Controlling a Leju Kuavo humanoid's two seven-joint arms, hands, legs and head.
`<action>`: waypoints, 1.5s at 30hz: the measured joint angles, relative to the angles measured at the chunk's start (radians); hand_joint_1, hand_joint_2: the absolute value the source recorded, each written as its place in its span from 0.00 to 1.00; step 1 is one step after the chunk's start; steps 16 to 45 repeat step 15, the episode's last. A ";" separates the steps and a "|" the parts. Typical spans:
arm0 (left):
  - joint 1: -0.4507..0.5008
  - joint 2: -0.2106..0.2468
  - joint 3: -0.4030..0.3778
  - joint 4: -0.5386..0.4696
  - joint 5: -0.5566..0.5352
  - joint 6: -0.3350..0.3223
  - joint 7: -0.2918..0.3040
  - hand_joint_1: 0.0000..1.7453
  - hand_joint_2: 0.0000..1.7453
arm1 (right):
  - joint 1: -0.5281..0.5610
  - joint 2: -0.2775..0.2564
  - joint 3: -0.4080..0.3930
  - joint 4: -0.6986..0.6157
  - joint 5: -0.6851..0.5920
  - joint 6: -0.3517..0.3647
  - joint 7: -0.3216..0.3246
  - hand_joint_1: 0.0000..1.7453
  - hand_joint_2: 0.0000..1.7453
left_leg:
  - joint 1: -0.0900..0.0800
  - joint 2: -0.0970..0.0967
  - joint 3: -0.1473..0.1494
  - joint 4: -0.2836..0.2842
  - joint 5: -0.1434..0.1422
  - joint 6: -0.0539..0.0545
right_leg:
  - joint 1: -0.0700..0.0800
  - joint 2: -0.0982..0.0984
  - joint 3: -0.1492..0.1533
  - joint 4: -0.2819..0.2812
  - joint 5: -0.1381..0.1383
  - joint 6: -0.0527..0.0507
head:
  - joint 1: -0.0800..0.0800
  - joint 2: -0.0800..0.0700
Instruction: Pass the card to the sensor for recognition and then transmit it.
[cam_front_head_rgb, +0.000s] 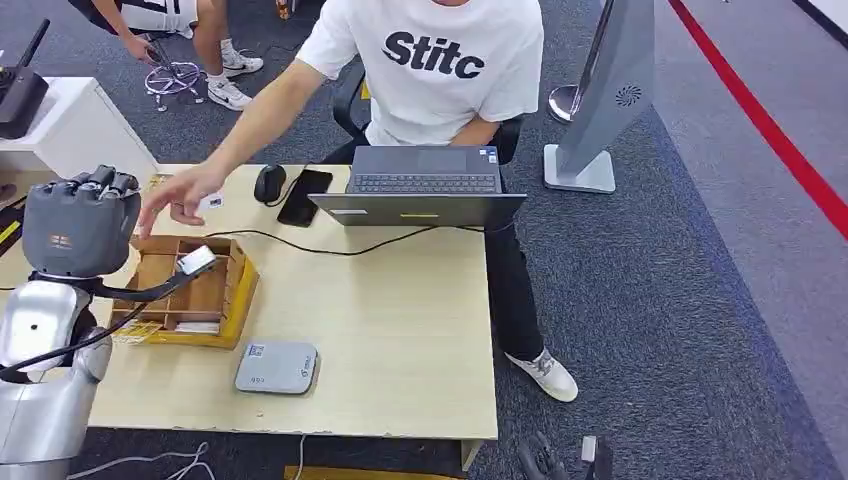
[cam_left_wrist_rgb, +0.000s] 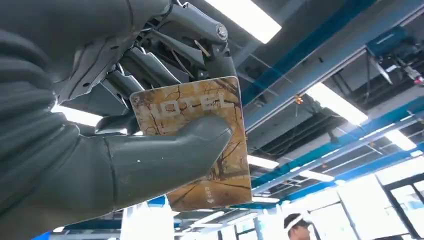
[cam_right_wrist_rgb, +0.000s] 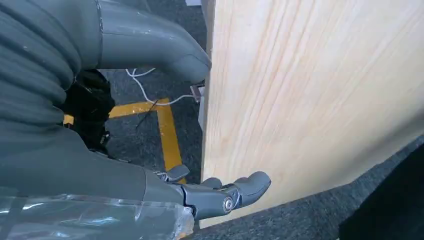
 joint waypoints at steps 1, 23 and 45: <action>0.000 -0.002 0.008 0.000 0.001 0.001 0.000 1.00 1.00 | 0.000 0.000 0.002 0.000 0.000 0.000 0.000 0.00 1.00 | 0.000 0.000 0.000 0.000 0.000 0.000 | 0.000 0.000 0.000 0.000 0.000 0.000 | 0.000 0.000; -0.017 -0.006 0.072 0.014 0.005 0.003 -0.001 1.00 1.00 | -0.001 0.007 0.009 0.000 0.004 0.001 0.003 0.00 1.00 | 0.000 0.000 0.000 0.000 0.000 0.000 | 0.000 0.000 0.000 0.000 0.000 0.000 | 0.000 0.000; -0.017 -0.006 0.072 0.014 0.005 0.003 -0.001 1.00 1.00 | -0.001 0.007 0.009 0.000 0.004 0.001 0.003 0.00 1.00 | 0.000 0.000 0.000 0.000 0.000 0.000 | 0.000 0.000 0.000 0.000 0.000 0.000 | 0.000 0.000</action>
